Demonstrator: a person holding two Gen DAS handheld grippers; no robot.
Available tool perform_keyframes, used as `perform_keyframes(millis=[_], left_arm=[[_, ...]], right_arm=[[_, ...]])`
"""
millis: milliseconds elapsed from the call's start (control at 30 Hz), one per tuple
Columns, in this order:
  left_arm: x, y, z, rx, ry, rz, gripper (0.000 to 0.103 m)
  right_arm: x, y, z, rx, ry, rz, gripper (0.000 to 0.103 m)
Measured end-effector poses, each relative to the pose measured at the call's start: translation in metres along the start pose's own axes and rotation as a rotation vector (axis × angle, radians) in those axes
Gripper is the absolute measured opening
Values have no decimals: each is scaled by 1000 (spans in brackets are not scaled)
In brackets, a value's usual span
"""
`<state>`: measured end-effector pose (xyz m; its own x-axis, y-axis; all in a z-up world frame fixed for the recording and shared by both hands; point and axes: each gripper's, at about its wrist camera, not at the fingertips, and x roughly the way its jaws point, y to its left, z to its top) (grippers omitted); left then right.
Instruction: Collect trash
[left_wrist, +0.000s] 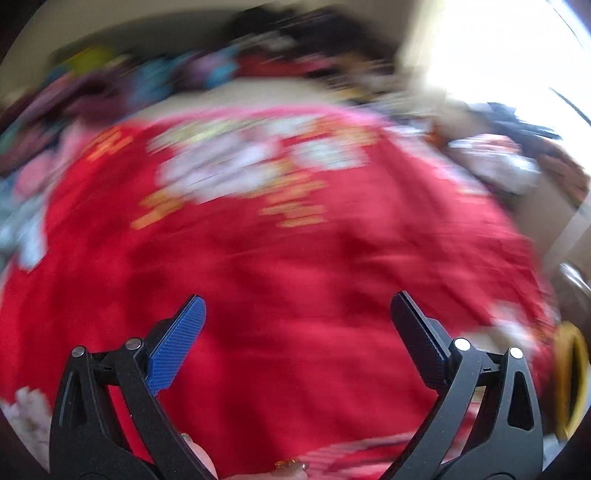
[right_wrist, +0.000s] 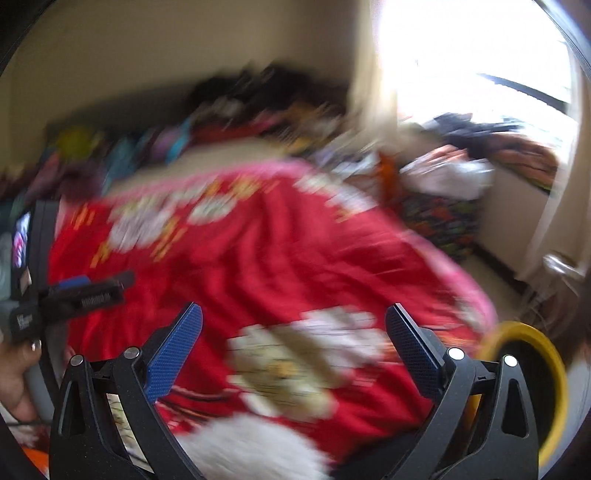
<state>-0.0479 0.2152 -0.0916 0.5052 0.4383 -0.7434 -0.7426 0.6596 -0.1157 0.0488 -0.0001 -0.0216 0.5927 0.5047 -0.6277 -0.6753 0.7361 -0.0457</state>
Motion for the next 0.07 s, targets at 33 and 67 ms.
perform_keyframes(millis=[33,67], left_arm=[[11,24,-1,-43,21,46,92],[20,40,0,-68,45,91,92]], right_arm=[[17,12,5,-10,39,31,97],[35,27,10,-17,85,64,97]])
